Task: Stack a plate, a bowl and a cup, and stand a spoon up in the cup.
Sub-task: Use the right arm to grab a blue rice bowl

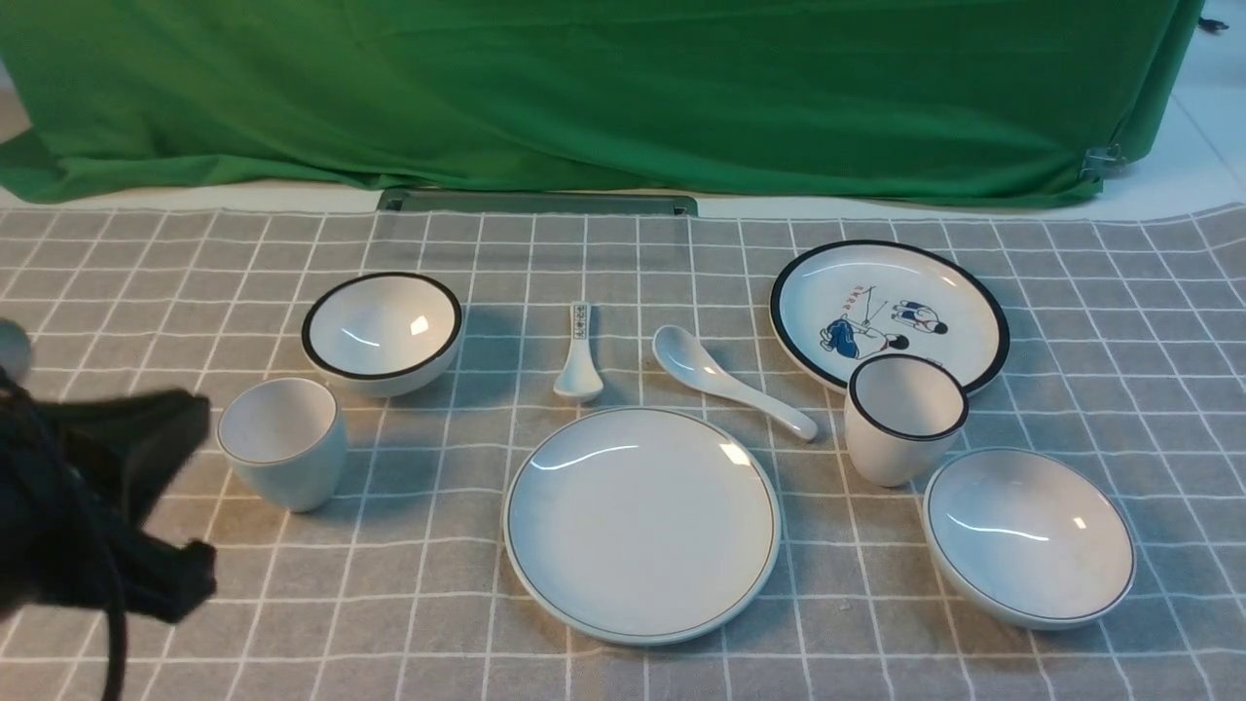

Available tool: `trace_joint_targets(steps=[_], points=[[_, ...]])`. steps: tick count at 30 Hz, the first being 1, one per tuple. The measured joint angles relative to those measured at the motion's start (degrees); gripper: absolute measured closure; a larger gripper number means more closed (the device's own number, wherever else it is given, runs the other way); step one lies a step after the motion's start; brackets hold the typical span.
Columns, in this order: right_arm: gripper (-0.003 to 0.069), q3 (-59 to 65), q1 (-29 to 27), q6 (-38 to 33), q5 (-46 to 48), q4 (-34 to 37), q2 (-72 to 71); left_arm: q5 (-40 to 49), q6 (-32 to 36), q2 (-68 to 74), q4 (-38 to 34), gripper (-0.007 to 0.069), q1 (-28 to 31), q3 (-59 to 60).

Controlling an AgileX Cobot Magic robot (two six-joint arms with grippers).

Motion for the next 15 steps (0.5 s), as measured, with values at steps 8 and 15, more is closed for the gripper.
trace_joint_targets(steps=[8,15], points=[[0.0417,0.00,0.00,0.00,0.00,0.00,0.00,19.70,2.60,0.00,-11.54,0.0615,0.00,0.00],[0.0417,0.00,0.00,0.00,0.00,0.00,0.00,18.20,4.29,-0.05,-15.97,0.0615,0.00,0.00]])
